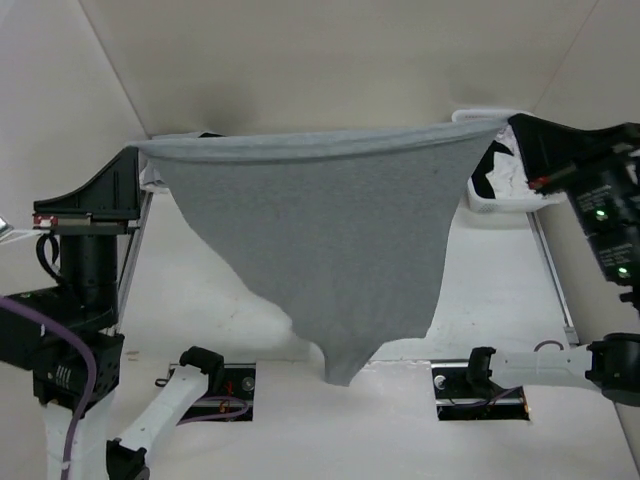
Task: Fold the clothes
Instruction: Fold the tank top
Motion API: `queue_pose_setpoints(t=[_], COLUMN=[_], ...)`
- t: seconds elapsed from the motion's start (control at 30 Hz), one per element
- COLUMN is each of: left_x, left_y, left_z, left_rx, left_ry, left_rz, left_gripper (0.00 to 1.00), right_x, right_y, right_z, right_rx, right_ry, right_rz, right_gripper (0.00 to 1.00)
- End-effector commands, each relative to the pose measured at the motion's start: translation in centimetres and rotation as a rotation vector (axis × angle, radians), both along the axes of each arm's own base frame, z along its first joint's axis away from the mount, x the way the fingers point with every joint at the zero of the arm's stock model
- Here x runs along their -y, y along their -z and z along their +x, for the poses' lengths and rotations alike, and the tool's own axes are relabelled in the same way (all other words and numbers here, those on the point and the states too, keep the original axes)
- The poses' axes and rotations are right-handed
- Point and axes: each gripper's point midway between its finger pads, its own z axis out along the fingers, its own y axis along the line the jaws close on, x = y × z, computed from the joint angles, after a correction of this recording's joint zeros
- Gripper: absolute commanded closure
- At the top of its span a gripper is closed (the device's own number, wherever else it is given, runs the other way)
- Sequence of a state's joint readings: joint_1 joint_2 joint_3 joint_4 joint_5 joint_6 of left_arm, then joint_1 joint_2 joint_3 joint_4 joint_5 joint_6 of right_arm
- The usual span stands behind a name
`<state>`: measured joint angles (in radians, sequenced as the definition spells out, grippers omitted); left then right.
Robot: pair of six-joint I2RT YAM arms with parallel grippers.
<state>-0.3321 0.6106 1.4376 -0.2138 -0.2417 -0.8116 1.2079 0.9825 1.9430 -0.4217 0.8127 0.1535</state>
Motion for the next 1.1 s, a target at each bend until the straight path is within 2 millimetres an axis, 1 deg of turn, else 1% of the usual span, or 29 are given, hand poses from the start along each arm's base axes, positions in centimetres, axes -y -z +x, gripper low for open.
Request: queue_pose_setpoints(t=[0.0,0.07,0.1,0.13,0.17,0.23,0.3,0.33,0.37,0.4,0.47,0.5,0.57,0.6,0.67,0.8,0.87,0.93,0.97,1.0,1.07], left_x=[0.9,1.5,1.6,1.6,1.8,1.8,1.8,1.7,2.0,2.4,2.7,2.9,3.0,2.9,2.6,1.6,1.2,1.0,1.1,1.1,1.1], left_y=[1.2,3.2,4.5,6.0,7.2,9.5,11.1,11.3,11.7,11.6,10.6,10.1,8.4,7.6,6.1,3.3,2.4,2.5,2.8,3.4,5.1], left_z=[4.9,7.8,9.6,11.5,13.4,17.4,21.3,22.5,24.5,25.6,27.4,27.9,28.6,28.6,28.4,26.6,25.4,24.6,24.3,24.1,23.7], left_rx=[-0.070,-0.126,-0.163,-0.203,-0.237,-0.305,-0.359,-0.370,-0.392,-0.398,-0.388,-0.382,-0.352,-0.335,-0.305,-0.240,-0.216,-0.214,-0.219,-0.228,-0.251], left_ry=[-0.049,-0.061,-0.086,-0.111,-0.126,-0.168,-0.196,-0.206,-0.205,-0.195,-0.193,-0.186,-0.178,-0.181,-0.186,-0.205,-0.218,-0.226,-0.225,-0.224,-0.222], left_rz=[0.038,0.055,0.070,0.076,0.088,0.108,0.120,0.124,0.130,0.137,0.144,0.146,0.148,0.149,0.150,0.145,0.148,0.155,0.158,0.156,0.155], left_gripper=[1.00,1.00,1.00,1.00,1.00,1.00,1.00,1.00,1.00,1.00,1.00,1.00,1.00,1.00,0.99,0.99,0.99,0.99,0.99,0.99,0.99], right_x=[-1.8,-3.6,-4.3,-4.6,-4.8,-6.0,-6.2,-6.0,-6.2,-6.1,-6.1,-5.7,-5.4,-5.2,-4.8,-3.9,-3.6,-3.3,-3.2,-3.1,-3.2], right_y=[0.9,2.1,2.7,3.5,4.3,6.3,8.2,9.0,9.5,9.7,9.4,8.8,7.7,6.8,4.8,0.9,-0.2,0.0,0.4,1.0,3.1], right_z=[2.7,4.9,5.9,7.6,9.7,13.9,18.5,20.7,22.0,23.4,25.5,26.6,27.1,27.2,26.7,24.5,23.1,22.5,22.3,22.1,21.5], right_rx=[0.008,0.007,0.001,-0.014,-0.033,-0.081,-0.142,-0.166,-0.179,-0.188,-0.192,-0.186,-0.176,-0.162,-0.126,-0.039,-0.013,-0.019,-0.030,-0.047,-0.092], right_ry=[0.137,0.150,0.148,0.170,0.186,0.160,0.157,0.164,0.163,0.170,0.175,0.186,0.184,0.184,0.186,0.191,0.188,0.189,0.190,0.191,0.183], right_rz=[-0.173,-0.227,-0.239,-0.248,-0.259,-0.275,-0.284,-0.287,-0.289,-0.292,-0.289,-0.286,-0.276,-0.268,-0.246,-0.204,-0.193,-0.203,-0.209,-0.217,-0.236], right_gripper=[1.00,1.00,1.00,1.00,1.00,1.00,1.00,1.00,1.00,1.00,1.00,1.00,1.00,1.00,1.00,1.00,1.00,1.00,1.00,1.00,1.00])
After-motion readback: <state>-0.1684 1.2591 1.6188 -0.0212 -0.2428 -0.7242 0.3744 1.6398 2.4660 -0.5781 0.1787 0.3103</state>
